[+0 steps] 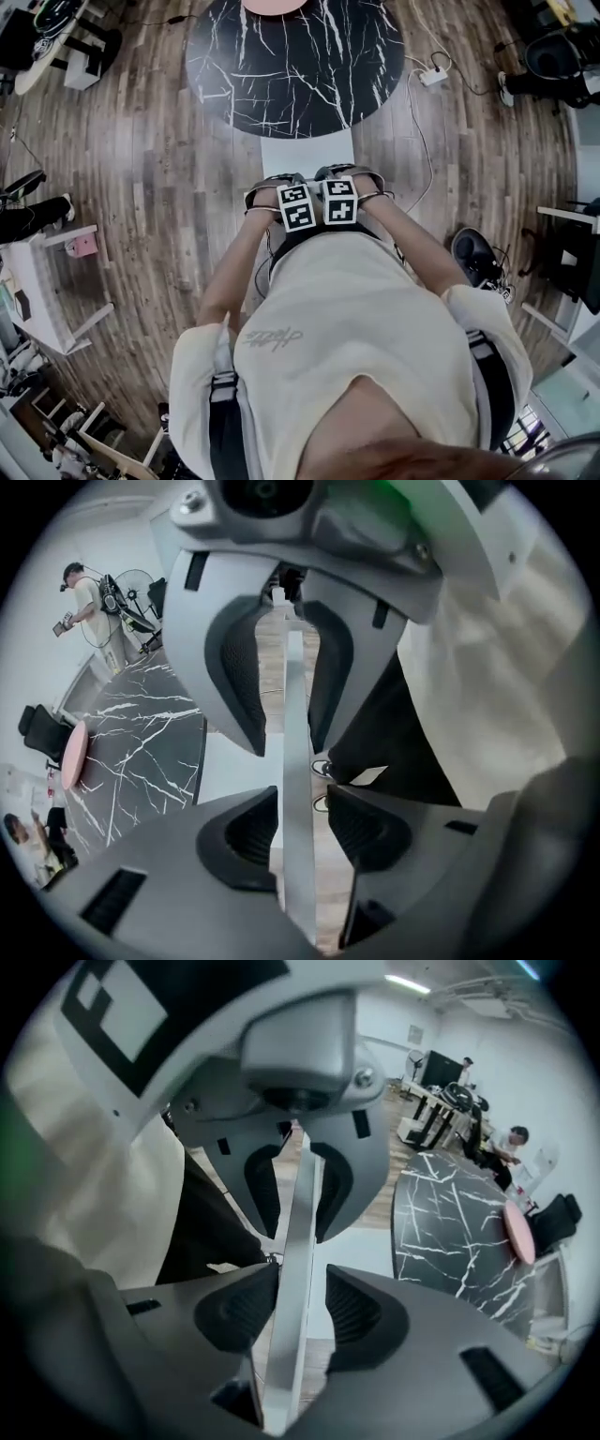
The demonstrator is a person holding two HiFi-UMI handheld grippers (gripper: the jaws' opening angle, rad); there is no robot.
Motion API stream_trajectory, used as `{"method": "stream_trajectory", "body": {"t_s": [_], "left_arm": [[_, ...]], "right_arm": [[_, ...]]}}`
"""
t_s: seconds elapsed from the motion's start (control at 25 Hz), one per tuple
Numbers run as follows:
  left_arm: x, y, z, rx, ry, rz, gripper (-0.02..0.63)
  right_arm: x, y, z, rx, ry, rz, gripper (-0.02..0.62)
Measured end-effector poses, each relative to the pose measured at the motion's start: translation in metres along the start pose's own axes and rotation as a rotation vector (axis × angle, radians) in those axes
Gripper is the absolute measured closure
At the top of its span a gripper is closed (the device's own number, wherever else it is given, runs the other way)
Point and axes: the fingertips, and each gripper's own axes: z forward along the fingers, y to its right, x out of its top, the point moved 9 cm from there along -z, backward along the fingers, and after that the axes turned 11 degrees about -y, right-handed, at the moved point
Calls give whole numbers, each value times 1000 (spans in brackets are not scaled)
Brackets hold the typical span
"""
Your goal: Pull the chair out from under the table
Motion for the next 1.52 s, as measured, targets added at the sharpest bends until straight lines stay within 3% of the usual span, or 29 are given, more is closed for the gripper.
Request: {"method": "stream_trajectory", "body": {"t_s": [0.12, 0.6, 0.76, 0.88, 1.52], "left_arm": [[3, 1, 10, 10, -7, 14, 423], [4, 2, 38, -10, -28, 46, 426], [3, 1, 39, 9, -25, 42, 448], [3, -2, 40, 37, -16, 25, 509], [0, -2, 41, 16, 15, 1, 517]], "right_arm": [[3, -4, 17, 8, -52, -59, 420], [2, -9, 46, 56, -90, -95, 422], [2, -7, 48, 50, -91, -85, 450], [3, -5, 48, 23, -107, -88, 491], [1, -7, 48, 23, -86, 29, 509]]}}
